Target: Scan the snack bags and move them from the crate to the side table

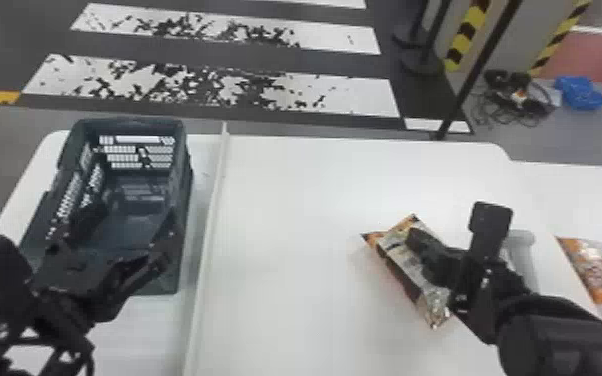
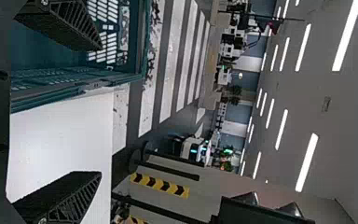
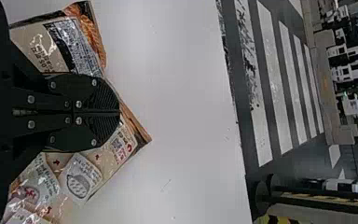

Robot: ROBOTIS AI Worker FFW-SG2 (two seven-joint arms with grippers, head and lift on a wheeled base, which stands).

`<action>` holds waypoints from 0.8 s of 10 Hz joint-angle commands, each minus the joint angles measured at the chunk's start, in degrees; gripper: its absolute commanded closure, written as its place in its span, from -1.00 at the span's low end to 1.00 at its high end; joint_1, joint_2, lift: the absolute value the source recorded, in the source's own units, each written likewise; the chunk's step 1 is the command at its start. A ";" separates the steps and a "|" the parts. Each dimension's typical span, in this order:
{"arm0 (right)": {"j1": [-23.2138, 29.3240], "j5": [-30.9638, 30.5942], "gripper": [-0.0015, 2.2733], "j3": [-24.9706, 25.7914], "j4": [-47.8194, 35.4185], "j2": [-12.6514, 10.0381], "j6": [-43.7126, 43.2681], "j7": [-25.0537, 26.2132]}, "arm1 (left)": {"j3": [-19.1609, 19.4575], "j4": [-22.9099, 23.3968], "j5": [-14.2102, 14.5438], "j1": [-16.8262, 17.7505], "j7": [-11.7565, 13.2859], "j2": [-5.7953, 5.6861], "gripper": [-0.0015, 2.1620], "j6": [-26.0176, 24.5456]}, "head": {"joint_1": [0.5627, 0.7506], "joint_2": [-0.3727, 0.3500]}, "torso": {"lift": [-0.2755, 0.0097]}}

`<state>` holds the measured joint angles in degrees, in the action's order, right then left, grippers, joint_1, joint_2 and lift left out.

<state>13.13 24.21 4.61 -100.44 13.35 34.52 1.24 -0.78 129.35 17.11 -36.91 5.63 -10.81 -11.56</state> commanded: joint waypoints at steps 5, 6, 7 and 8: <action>4.27 7.96 0.93 12.36 -7.40 0.45 3.77 -0.10 | -2.03 -1.73 -0.06 1.31 0.43 0.00 -0.97 0.17 | 0.41 -0.59 | 0.32; 5.15 7.69 0.93 13.15 -7.40 0.63 3.59 -0.18 | -2.38 -1.99 -0.06 1.49 0.70 0.00 -0.97 0.17 | 0.41 -0.66 | 0.32; 6.03 7.16 0.93 13.32 -7.40 0.63 3.59 -0.18 | -3.08 -2.52 -0.06 2.10 0.79 -0.09 -0.97 0.17 | 0.41 -0.72 | 0.32; 6.73 6.73 0.93 13.41 -7.22 0.63 3.24 -0.27 | -3.61 -3.05 -0.06 2.54 0.79 -0.18 -0.97 0.17 | 0.41 -0.78 | 0.32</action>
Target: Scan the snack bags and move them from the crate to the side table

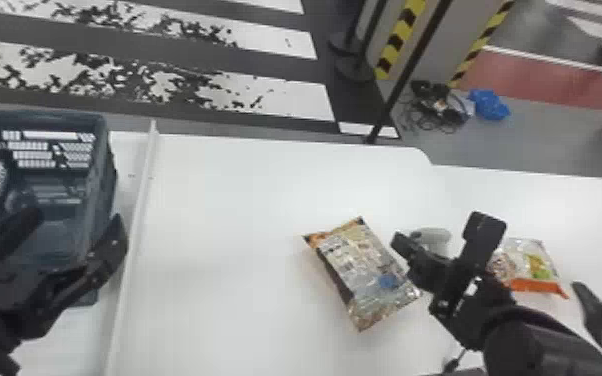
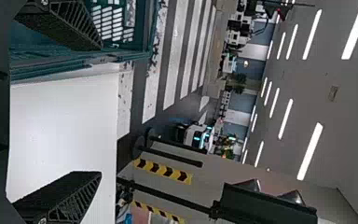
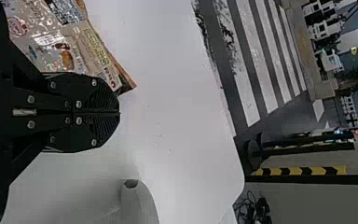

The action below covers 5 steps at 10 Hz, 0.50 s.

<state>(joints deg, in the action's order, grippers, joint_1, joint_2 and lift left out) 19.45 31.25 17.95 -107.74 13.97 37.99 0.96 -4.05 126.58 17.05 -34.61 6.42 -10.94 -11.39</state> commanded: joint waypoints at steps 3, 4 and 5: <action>1.29 -1.28 0.93 0.33 1.22 0.01 -1.47 -0.17 | -0.34 -0.37 1.06 0.68 0.26 -0.75 -0.97 0.00 | 0.41 -0.85 | 0.32; 1.82 -1.28 0.93 0.51 1.22 0.01 -1.64 -0.26 | -0.34 -0.37 1.32 0.77 0.35 -0.84 -0.97 0.00 | 0.41 -0.87 | 0.32; 2.43 -1.19 0.93 0.59 1.22 0.01 -1.99 -0.35 | -0.34 -0.46 1.58 0.95 0.70 -1.02 -0.97 0.00 | 0.41 -0.88 | 0.32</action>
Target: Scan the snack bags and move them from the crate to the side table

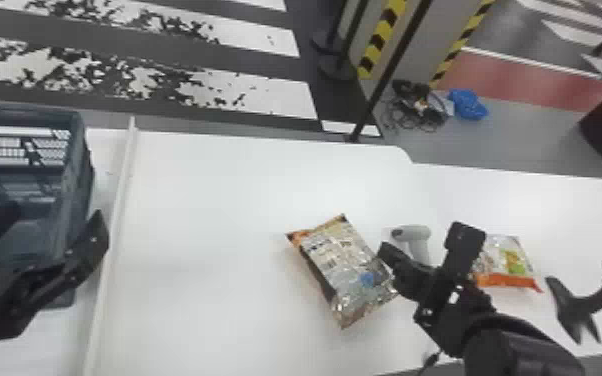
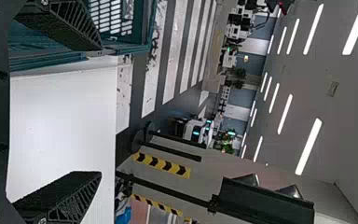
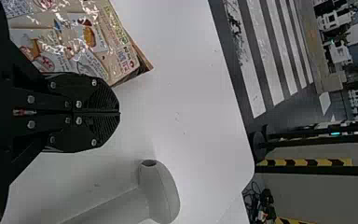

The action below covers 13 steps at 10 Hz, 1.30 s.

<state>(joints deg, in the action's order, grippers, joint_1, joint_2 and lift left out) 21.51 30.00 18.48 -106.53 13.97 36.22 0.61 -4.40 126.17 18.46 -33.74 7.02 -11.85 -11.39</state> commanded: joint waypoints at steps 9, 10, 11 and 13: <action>9.69 1.64 0.93 0.68 -8.00 -1.49 -1.10 -0.26 | 0.00 -0.84 1.58 0.87 0.98 -0.19 -0.97 0.00 | 0.41 -0.90 | 0.32; 10.57 2.25 0.93 0.86 -8.44 -1.76 -1.45 -0.26 | 0.00 -0.75 1.76 0.87 0.98 -0.28 -0.97 0.17 | 0.41 -0.89 | 0.32; 11.27 2.60 0.93 0.95 -8.52 -2.11 -1.81 -0.61 | 0.00 -0.75 1.85 0.87 0.98 -0.37 -0.97 0.17 | 0.41 -0.89 | 0.32; 12.24 3.04 0.93 1.12 -9.05 -2.64 -2.86 -0.97 | 0.00 -0.67 2.02 0.87 1.07 -0.37 -0.97 0.17 | 0.41 -0.89 | 0.32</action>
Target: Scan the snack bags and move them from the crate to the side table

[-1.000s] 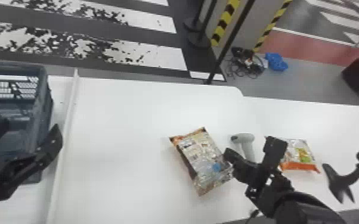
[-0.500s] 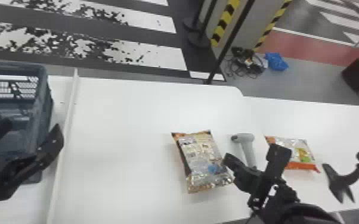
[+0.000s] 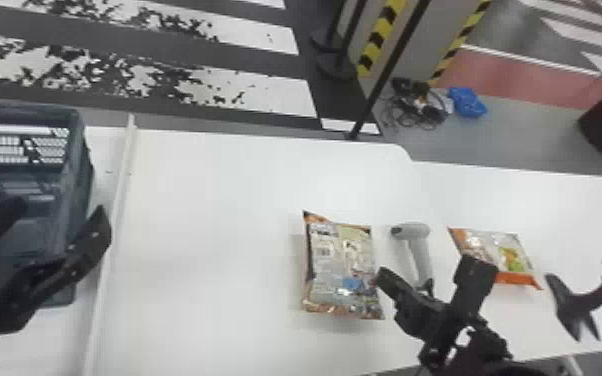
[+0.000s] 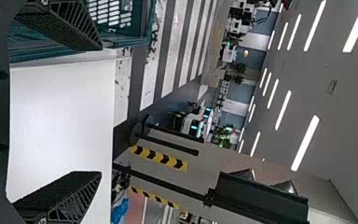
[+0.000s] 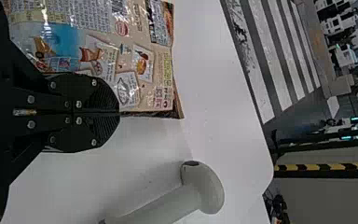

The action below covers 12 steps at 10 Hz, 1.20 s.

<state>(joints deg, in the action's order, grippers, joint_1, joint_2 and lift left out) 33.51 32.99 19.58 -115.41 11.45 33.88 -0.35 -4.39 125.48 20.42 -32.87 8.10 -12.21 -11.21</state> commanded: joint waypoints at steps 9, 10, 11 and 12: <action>-6.26 -1.09 0.93 -4.28 -0.69 1.55 0.36 -6.51 | -0.36 0.20 -0.03 -0.88 0.69 0.08 -0.97 0.18 | 0.41 -0.75 | 0.32; -6.62 -1.35 0.93 -5.78 0.01 1.55 0.01 -7.21 | -0.36 0.11 -0.20 -1.14 0.69 0.08 -0.97 0.18 | 0.41 -0.68 | 0.32; -6.70 -2.41 0.93 -7.54 0.19 1.82 -0.52 -7.92 | -0.27 0.11 -0.20 -1.32 0.69 0.17 -0.97 0.18 | 0.41 -0.62 | 0.32; -6.79 -2.85 0.93 -8.50 0.45 2.34 -1.04 -7.92 | -0.36 0.20 -0.29 -1.32 0.69 0.26 -0.97 0.18 | 0.41 -0.59 | 0.32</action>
<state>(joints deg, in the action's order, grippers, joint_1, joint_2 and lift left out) 26.76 30.49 11.76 -115.12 13.46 33.20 -8.30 -4.69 125.62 20.19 -34.16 8.79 -12.00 -11.04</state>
